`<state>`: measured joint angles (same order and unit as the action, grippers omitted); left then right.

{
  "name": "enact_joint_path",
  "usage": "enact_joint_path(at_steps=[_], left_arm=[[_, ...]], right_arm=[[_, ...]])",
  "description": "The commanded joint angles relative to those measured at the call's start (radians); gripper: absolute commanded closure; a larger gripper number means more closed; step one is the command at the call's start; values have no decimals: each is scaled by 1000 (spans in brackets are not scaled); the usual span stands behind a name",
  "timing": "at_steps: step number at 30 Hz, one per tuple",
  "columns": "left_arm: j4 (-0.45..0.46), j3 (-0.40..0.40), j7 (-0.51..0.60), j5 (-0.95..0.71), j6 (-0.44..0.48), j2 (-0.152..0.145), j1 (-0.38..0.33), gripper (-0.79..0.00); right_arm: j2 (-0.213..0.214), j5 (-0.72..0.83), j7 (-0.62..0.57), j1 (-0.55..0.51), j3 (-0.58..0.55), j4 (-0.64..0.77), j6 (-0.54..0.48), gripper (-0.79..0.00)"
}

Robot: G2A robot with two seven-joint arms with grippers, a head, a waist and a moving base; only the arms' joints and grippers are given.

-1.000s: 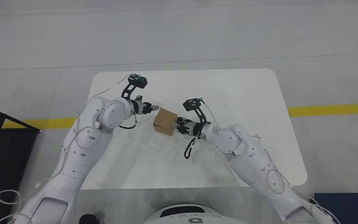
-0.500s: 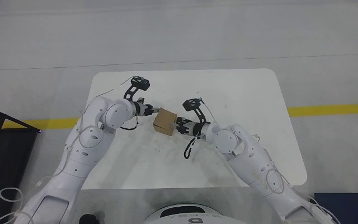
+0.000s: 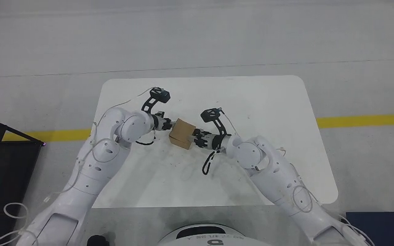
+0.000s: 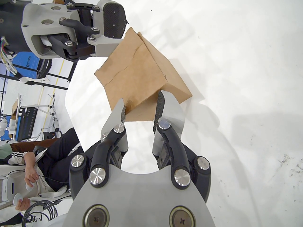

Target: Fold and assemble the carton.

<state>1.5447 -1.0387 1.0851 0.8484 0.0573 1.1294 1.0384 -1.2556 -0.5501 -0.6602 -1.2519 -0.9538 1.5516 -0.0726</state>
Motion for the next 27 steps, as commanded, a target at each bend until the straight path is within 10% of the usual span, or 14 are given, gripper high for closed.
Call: enact_joint_path(at_steps=[1,27], left_arm=[[2,-4,-5,8,-4,-1,0,-489],[44,-52,-21,-21,22,-10,30,-650]], right_arm=[[0,-2,0,0,0,0,2,-246],[3,-5,2,-7,-4,12,2,-262]])
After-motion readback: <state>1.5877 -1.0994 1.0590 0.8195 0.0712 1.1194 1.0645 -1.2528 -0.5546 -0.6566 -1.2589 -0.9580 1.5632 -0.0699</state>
